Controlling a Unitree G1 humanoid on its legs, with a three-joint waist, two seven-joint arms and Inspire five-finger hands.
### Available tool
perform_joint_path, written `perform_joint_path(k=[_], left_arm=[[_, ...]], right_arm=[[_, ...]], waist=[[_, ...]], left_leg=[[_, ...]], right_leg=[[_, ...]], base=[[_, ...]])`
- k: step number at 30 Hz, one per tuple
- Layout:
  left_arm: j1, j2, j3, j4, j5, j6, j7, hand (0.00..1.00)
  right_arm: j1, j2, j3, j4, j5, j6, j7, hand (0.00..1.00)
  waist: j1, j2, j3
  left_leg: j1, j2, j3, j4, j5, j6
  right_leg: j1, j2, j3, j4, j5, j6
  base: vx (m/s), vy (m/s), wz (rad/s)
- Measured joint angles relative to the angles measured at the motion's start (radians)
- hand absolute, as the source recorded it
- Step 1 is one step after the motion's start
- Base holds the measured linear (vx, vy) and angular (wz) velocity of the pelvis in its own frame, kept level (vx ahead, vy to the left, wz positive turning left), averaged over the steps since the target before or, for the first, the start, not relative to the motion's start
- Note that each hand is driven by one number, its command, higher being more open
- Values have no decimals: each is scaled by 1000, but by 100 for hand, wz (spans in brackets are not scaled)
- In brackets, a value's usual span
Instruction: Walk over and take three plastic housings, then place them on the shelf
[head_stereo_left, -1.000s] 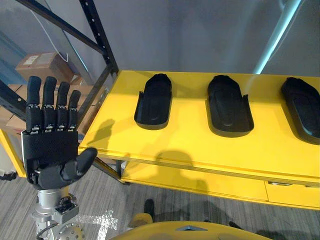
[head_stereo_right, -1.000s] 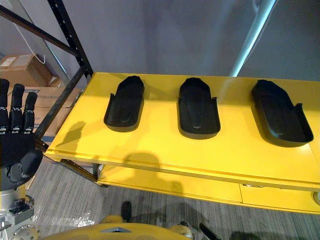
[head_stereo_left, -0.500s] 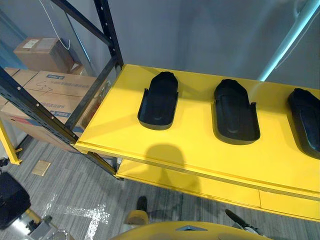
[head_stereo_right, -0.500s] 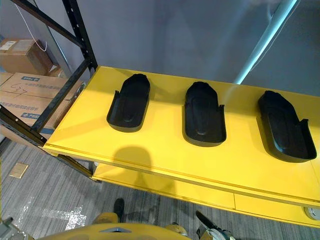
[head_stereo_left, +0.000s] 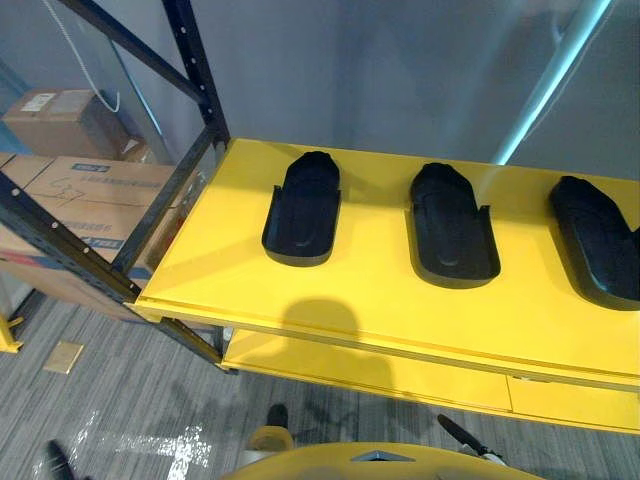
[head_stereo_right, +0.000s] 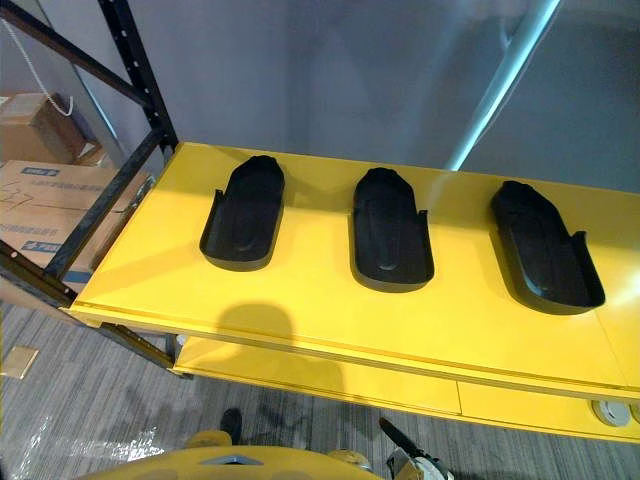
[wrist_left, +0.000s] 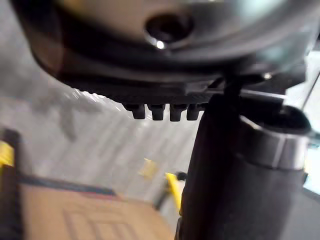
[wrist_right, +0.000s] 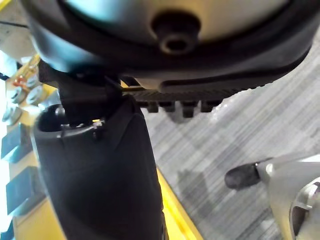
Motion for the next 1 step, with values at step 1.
perform_joint_path(k=[1], left_arm=[[-10,0,-8,16,47,30,13,100]], right_arm=[[1,0,0,1,0,1,11,100]], waist=[[-1,0,0]], left_leg=[[2,1,7,0,-2,-2]], right_leg=[[-2,0,9,0,0,0]], base=[[27,0,-19]])
